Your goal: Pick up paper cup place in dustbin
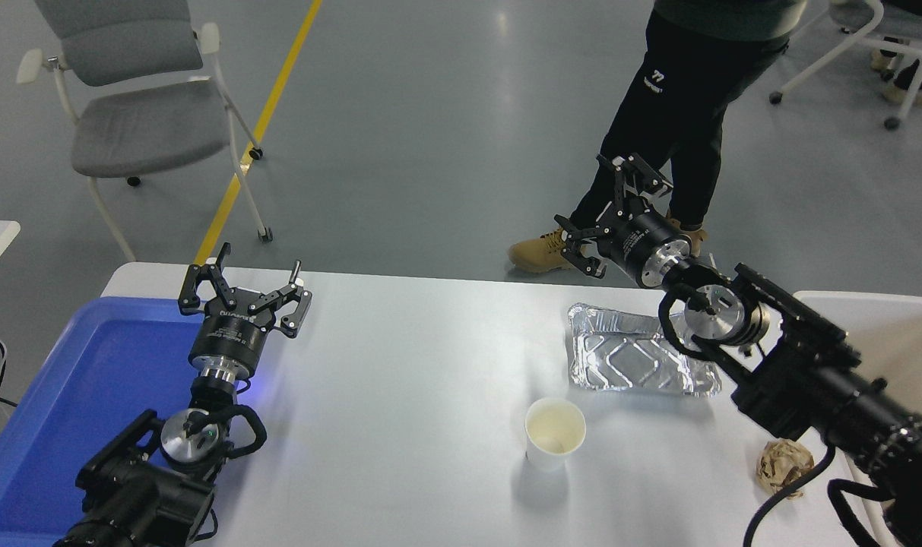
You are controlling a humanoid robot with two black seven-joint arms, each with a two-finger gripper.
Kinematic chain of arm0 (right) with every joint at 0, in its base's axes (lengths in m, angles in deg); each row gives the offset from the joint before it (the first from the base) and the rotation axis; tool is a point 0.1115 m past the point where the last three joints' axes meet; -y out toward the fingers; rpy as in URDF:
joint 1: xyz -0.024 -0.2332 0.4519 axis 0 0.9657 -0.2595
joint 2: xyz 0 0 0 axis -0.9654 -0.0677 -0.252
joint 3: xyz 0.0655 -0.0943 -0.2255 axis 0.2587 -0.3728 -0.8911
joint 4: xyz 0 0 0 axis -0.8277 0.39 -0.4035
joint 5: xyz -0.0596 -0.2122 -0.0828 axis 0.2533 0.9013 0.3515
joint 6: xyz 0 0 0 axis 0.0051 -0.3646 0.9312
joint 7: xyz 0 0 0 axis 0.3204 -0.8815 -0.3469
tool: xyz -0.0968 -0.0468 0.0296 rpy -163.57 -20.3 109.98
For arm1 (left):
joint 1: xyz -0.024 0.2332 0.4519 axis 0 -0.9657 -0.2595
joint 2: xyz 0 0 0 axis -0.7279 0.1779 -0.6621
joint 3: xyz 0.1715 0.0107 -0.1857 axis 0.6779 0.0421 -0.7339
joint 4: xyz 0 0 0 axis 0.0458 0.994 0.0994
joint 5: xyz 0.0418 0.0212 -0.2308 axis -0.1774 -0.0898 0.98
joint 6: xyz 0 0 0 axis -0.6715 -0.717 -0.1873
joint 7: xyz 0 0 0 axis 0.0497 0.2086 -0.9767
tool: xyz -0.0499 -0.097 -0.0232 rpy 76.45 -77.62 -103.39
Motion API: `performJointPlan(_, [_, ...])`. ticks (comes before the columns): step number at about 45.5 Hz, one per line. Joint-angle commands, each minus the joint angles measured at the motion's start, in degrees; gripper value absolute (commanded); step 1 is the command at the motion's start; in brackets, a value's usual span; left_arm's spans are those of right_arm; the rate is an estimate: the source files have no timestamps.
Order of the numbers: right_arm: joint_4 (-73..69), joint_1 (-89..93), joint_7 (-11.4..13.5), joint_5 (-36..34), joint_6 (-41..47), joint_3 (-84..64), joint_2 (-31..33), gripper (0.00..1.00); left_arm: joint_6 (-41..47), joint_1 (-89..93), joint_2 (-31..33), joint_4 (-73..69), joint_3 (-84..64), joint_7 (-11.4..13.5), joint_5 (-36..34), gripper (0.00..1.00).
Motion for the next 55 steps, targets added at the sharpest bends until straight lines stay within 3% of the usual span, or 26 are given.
performJointPlan(1, [-3.66, -9.74, 0.32, 0.29, -1.3, -11.43, 9.18, 1.0, 0.02, 0.0, 0.06, 0.0, 0.0, -0.06, 0.0, 0.99])
performJointPlan(19, [-9.72, -36.72, 0.24, -0.06, -0.42, -40.42, 18.06, 1.0, 0.02, 0.0, -0.02, 0.0, 0.08, -0.06, 0.0, 0.99])
performJointPlan(29, [-21.49, -52.98, -0.03, 0.03, 0.28, -62.58, 18.77, 1.0, 0.02, 0.0, -0.02, 0.0, 0.0, -0.05, 0.0, 0.99])
performJointPlan(42, [-31.08, -69.34, -0.2, 0.47, 2.13, -78.85, 13.68, 1.0, 0.02, 0.0, -0.02, 0.0, 0.0, 0.03, 0.0, 0.99])
performJointPlan(55, [-33.89, -79.53, -0.2, 1.34, 8.55, -85.88, 6.29, 1.0, 0.02, 0.0, -0.02, 0.0, 0.0, 0.03, 0.08, 0.99])
